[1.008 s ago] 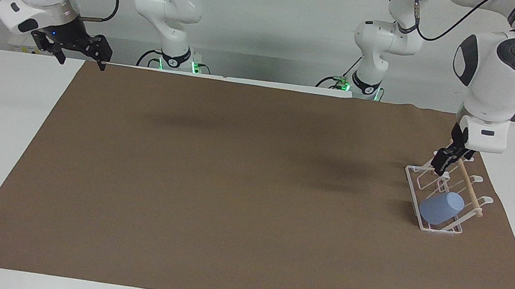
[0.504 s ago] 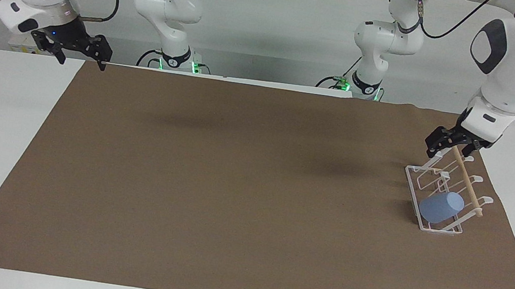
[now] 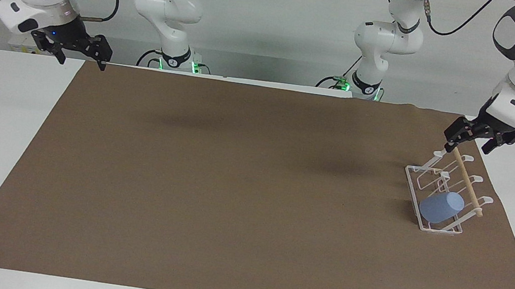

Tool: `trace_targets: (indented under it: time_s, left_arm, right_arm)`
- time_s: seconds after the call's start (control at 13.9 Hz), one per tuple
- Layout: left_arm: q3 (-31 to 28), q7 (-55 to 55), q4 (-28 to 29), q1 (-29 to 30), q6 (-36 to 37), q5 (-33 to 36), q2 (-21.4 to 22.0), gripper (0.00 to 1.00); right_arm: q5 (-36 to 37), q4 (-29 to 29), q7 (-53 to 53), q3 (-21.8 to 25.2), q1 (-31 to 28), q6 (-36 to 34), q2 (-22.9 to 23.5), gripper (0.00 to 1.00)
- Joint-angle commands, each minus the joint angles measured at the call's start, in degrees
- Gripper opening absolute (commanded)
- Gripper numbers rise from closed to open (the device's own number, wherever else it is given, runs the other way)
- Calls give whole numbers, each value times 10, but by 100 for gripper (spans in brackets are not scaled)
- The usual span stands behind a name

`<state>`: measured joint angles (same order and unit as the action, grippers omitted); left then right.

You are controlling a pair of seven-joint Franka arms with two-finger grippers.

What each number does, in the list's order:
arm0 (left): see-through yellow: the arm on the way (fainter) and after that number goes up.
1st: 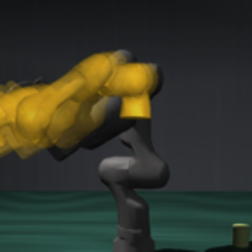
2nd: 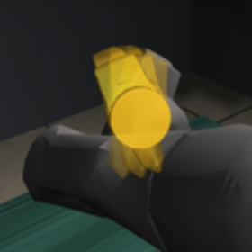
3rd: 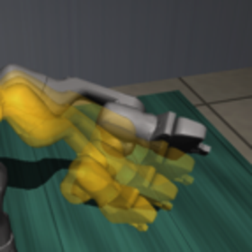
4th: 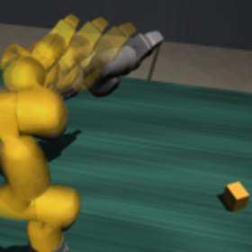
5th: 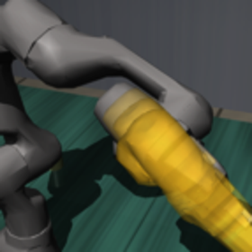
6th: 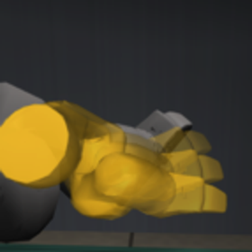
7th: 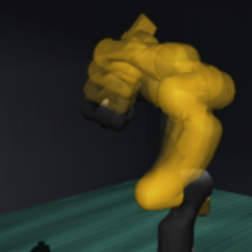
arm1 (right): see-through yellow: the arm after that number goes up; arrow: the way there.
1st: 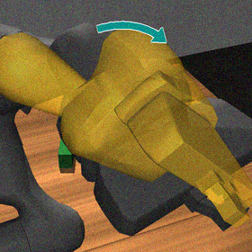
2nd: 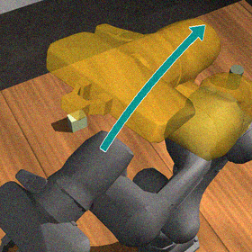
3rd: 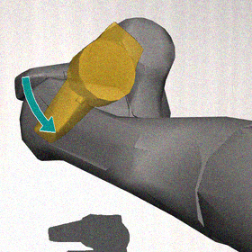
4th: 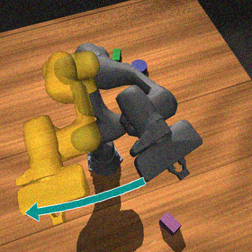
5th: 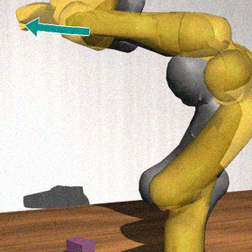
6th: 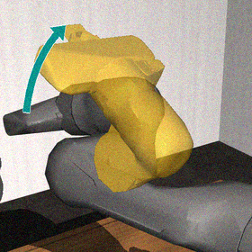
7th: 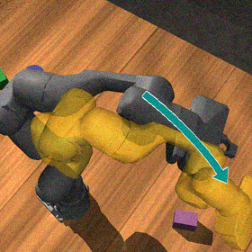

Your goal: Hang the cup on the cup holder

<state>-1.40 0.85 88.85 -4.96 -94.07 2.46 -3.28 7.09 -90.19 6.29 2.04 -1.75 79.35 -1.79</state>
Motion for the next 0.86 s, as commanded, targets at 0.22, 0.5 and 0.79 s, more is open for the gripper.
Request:
trace_targets:
  time_s: [0.22,0.5,0.79]
  left_arm:
    - [-26,-12,-45,-17,-14,-47,-24,100]
    - [-26,-9,-25,-22,5,-45,-12,100]
    - [-25,-15,-10,-20,4,-26,-3,100]
  right_arm:
    - [2,-13,7,1,-5,-2,-11,100]
    - [-30,-10,6,8,-17,4,-12,100]
    - [-30,-11,11,18,-15,-9,-15,100]
